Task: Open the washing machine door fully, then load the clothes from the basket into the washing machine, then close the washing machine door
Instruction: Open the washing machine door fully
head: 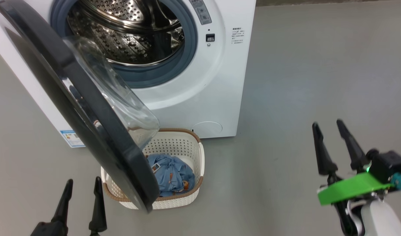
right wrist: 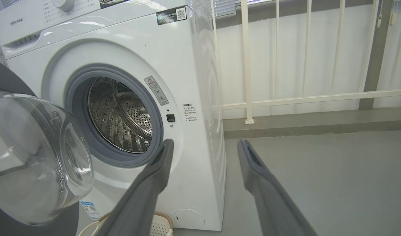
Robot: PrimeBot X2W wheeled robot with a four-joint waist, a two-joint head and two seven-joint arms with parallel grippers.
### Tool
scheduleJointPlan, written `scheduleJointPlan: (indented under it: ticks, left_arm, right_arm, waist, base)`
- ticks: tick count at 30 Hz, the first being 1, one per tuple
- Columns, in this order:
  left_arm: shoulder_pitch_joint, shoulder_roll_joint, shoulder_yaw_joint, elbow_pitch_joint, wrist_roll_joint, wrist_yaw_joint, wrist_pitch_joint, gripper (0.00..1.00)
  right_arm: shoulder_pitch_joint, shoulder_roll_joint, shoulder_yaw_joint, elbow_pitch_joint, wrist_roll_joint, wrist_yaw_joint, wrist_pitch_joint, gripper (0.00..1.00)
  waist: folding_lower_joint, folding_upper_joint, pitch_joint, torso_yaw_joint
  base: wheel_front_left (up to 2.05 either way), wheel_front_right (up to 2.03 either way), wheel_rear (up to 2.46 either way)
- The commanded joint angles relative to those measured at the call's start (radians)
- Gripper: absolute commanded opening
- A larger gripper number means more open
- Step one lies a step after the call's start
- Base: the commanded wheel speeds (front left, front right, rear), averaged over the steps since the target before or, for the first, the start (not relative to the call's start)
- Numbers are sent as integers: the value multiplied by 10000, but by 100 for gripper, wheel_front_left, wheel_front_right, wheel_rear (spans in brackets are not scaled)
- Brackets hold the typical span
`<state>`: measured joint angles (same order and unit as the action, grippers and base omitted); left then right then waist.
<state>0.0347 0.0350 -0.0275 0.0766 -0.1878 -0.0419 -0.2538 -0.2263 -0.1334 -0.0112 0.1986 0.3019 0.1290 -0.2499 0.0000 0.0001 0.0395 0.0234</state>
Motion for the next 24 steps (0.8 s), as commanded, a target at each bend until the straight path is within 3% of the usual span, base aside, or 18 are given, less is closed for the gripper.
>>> scheduleJointPlan:
  ticks: [1,10,24]
  left_arm:
    - [-89,152,363,-293,32,91,-80,100]
    - [121,152,399,-248,-33,185,-80,100]
    - [171,152,240,-157,191,221,-80,100]
  right_arm:
    - [121,43,161,-359,-187,17,-114,100]
    - [1195,323,-317,-895,-1352,17,-117,100]
    - [1557,586,-381,-698,-2043,17,-118,100]
  waist:
    - [0,-1,-47,-29]
    - [0,-1,-189,-77]
    - [0,-1,-249,74]
  base:
    - [0,0,0]
    - [0,0,0]
    - [0,0,0]
